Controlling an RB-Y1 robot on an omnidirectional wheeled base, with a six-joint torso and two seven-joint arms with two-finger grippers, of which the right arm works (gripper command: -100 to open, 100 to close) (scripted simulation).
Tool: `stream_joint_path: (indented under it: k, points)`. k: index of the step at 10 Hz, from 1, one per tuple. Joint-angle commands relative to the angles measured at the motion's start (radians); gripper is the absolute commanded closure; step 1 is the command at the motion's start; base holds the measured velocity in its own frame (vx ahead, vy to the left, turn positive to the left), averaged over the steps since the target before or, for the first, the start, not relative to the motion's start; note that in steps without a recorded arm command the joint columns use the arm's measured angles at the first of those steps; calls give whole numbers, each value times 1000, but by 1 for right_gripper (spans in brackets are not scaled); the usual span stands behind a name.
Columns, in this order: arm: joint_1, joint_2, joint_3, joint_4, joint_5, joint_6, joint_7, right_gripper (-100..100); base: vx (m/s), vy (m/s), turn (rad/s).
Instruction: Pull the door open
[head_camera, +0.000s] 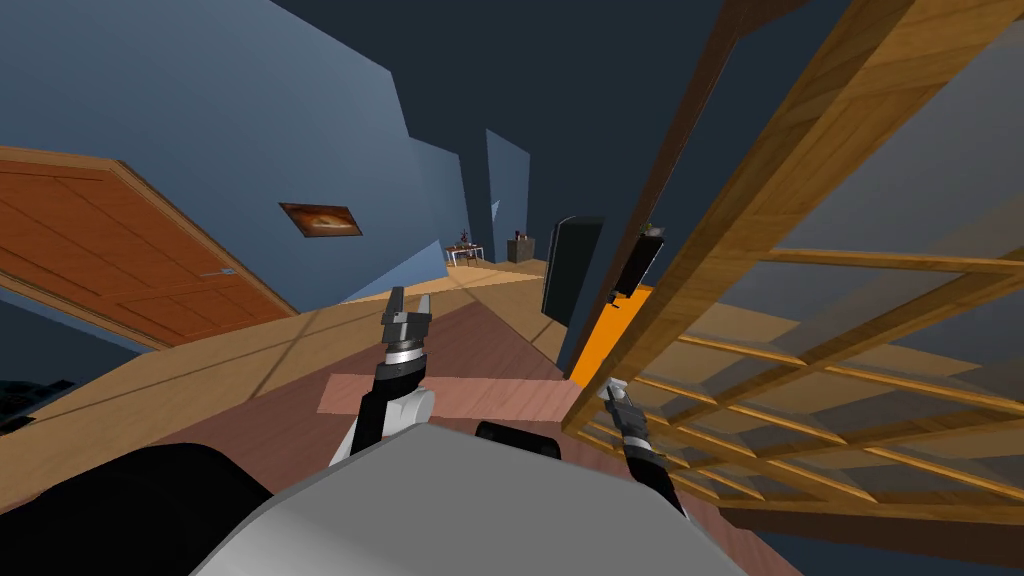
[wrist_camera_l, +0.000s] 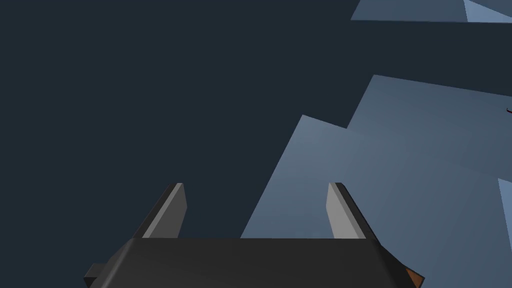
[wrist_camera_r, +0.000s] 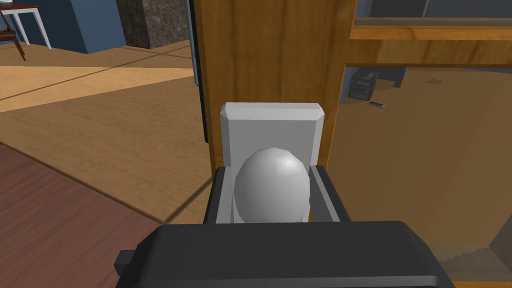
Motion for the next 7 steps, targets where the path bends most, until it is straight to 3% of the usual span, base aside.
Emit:
stream_joint_path:
  k: [1, 4, 5, 6, 7]
  points:
    - [21, -19, 23, -10, 15, -20, -27, 100, -258, -62, 120]
    - [47, -54, 62, -16, 39, -59, -75, 100, -253, -38, 112]
    - [53, -61, 70, -17, 45, -67, -85, 100, -245, -41, 82]
    - [46, -54, 64, -7, 41, -64, -75, 100, -108, -16, 14]
    - [58, -65, 78, 2, 50, -88, -94, 100, -138, -72, 140]
